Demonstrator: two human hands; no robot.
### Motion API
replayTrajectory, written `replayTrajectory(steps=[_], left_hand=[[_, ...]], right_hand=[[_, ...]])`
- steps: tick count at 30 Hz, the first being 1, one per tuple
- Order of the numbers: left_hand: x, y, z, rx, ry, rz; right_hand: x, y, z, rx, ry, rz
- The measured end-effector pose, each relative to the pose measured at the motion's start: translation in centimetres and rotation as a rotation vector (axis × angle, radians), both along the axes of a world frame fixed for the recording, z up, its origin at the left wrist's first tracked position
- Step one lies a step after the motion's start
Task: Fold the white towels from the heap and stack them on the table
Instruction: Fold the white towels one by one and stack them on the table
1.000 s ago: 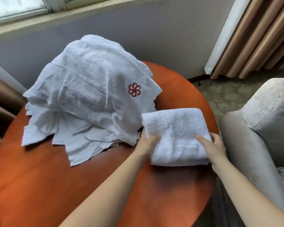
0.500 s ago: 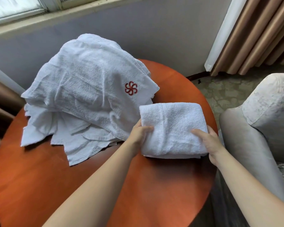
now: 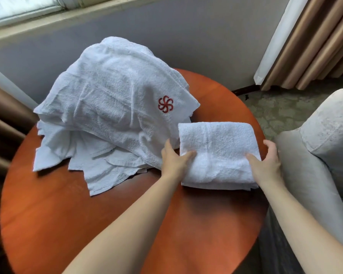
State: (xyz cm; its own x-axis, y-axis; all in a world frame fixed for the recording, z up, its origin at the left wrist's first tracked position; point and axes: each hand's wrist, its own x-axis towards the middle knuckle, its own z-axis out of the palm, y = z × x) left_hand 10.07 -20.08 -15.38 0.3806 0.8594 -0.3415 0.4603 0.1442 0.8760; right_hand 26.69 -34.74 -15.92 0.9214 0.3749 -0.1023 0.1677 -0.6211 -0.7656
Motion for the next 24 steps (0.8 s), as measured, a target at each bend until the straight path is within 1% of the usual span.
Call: replayTrajectory(steps=[1,2,3,4,5,6,7,8,10,13,14,16,18,19,21,24], left_hand=[[-0.1,-0.2,0.3,0.141,0.05,-0.003],[-0.2,-0.5,0.6,0.32,0.053,-0.028],[0.0,-0.9,0.8,0.496,0.046,-0.086],[0.1,-1.3,0.9,0.617,0.072,-0.172],[0.3,-1.7,0.7,0.677,0.132,-0.274],[0.3,-2.1,0.4,0.679,0.224,-0.383],[0.3,-2.2,-0.1,0.637,0.313,-0.479],[0.2,-2.2,-0.6,0.578,0.362,-0.543],[-0.3,-1.8,-1.2,0.52,0.362,-0.583],[-0.7,-1.4,-0.2,0.427,0.238,-0.535],[-0.8,-1.3,0.3,0.382,0.187,-0.491],[-1.5,-0.9,1.8,0.332,0.109,-0.375],[-2.8,0.0,3.1,0.327,0.088,-0.284],[-3.5,0.7,3.5,0.314,0.092,-0.251],[-5.3,2.2,4.0,0.264,0.114,-0.19],[-7.8,4.9,4.3,0.153,0.113,-0.089]], right_hand=[[-0.4,0.3,0.6,-0.043,-0.217,0.085],[-0.9,0.7,1.1,-0.054,-0.379,0.161],[-1.4,1.2,1.5,-0.064,-0.464,0.23],[-2.0,1.6,1.5,-0.097,-0.477,0.292],[-2.7,2.0,1.5,-0.154,-0.446,0.349],[-3.3,2.2,1.2,-0.247,-0.398,0.402],[-3.8,2.2,0.6,-0.357,-0.362,0.45],[-4.1,2.1,0.1,-0.451,-0.345,0.485],[-4.3,1.9,-0.2,-0.543,-0.343,0.518],[-4.1,2.7,0.9,-0.575,-0.292,0.503],[-4.1,3.2,1.4,-0.561,-0.285,0.478],[-5.1,4.3,2.8,-0.419,-0.352,0.431],[-7.1,6.0,4.1,-0.245,-0.432,0.465],[-8.4,7.0,4.6,-0.193,-0.439,0.501],[-10.6,9.1,5.4,-0.147,-0.392,0.567],[-12.7,12.6,5.9,-0.14,-0.215,0.59]])
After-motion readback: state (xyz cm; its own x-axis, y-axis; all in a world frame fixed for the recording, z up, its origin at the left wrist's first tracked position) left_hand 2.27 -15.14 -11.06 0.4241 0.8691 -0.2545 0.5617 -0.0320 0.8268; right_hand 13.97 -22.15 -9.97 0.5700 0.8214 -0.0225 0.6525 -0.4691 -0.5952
